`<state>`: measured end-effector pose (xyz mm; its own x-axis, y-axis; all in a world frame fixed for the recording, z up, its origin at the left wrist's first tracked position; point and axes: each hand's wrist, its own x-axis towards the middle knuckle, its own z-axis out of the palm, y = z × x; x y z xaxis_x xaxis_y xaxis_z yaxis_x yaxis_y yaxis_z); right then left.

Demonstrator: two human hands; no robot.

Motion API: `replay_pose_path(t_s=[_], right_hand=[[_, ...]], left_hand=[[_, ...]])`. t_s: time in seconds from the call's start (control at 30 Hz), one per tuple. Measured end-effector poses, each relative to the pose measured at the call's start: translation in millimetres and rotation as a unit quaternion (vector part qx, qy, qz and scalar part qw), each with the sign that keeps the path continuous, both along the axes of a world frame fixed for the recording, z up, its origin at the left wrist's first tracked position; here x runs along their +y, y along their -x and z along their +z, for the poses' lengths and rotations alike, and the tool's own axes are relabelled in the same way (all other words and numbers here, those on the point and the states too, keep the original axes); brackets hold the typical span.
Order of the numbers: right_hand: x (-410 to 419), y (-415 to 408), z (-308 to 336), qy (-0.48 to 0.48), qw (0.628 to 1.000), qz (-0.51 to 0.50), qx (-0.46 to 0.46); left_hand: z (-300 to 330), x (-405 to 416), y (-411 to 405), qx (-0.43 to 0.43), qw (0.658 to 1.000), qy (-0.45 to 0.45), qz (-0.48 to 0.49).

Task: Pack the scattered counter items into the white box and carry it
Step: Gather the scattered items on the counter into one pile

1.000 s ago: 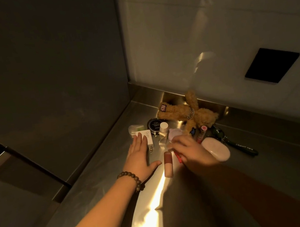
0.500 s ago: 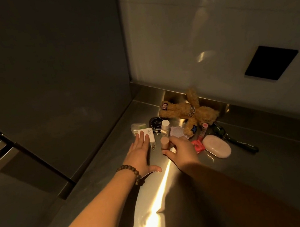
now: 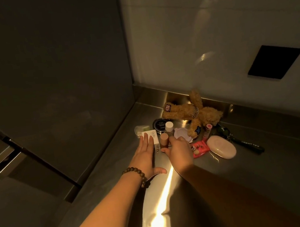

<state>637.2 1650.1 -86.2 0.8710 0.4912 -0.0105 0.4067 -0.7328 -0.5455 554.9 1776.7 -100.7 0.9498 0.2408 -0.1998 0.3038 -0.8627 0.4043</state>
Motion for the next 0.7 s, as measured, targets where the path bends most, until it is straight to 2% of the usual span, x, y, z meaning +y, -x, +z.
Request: replay_pose_path(t_s=[0.2,0.37,0.5,0.7], right_hand=[[-33.1,1.0,13.8,-0.071,0.996,0.034,0.044],[-85.2,13.1,28.1,-0.069,0.997,0.023,0.027],[-136.4,22.1,32.9,-0.083,0.996,0.002,0.012],[-246.0,32.7,30.9,-0.07,0.994,-0.077,-0.018]], left_hand=[[16.3,-11.7,11.4,-0.04,0.998,-0.009,0.044],[40.8,-56.1,37.8,-0.158,0.978,0.08,0.106],[55.1,-103.0,44.7,-0.204,0.975,0.078,0.032],[67.0,-198.9,29.4,-0.183,0.978,0.064,-0.076]])
